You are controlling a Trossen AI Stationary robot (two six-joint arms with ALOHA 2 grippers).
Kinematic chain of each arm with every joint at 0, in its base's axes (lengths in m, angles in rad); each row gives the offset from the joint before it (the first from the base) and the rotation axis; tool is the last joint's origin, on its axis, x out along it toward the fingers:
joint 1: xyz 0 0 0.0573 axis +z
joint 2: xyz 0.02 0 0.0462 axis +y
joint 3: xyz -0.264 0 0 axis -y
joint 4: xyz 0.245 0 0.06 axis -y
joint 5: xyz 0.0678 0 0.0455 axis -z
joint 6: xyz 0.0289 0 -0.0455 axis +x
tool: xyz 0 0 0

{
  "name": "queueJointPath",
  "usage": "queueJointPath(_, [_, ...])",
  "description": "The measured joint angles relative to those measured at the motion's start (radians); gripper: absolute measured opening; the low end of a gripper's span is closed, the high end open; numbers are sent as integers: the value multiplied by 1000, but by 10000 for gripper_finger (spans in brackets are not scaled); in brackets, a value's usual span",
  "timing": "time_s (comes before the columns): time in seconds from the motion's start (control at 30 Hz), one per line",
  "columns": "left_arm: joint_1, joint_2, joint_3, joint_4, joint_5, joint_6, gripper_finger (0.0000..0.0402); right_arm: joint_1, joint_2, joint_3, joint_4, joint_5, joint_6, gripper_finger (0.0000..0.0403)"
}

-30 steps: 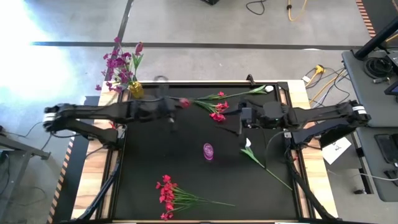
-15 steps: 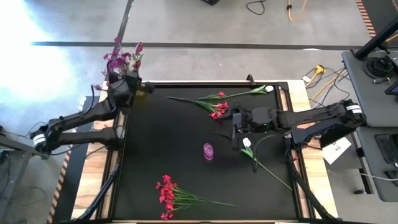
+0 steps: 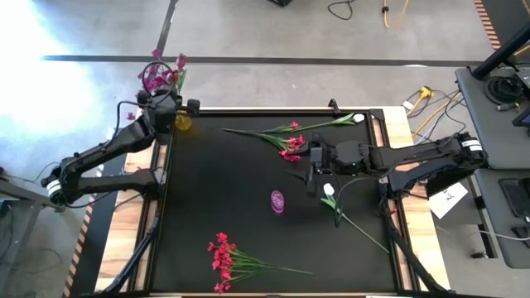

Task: Sort flowers into vase by color
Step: Put the dark red tulip into the yellow vase, then put the bottom white tulip into the violet vase

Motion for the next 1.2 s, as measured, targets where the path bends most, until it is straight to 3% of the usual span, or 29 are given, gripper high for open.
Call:
queueJointPath(0.43, [93,44,-100,38,-7,-138,3,-2,1,0,-1,-1,14,242])
queueJointPath(0.63, [142,79,-101,-10,49,-177,45,-2,1,-2,-19,0,46,242])
queueJointPath(0.83, [144,86,-13,-225,106,-272,121,-5,1,-2,-102,96,110,242])
queueJointPath(1.07, [144,113,216,-730,177,-389,188,-17,1,0,-188,109,197,242])
queueJointPath(1.2, [141,129,326,-916,179,-380,210,-49,-2,0,-291,110,321,242])
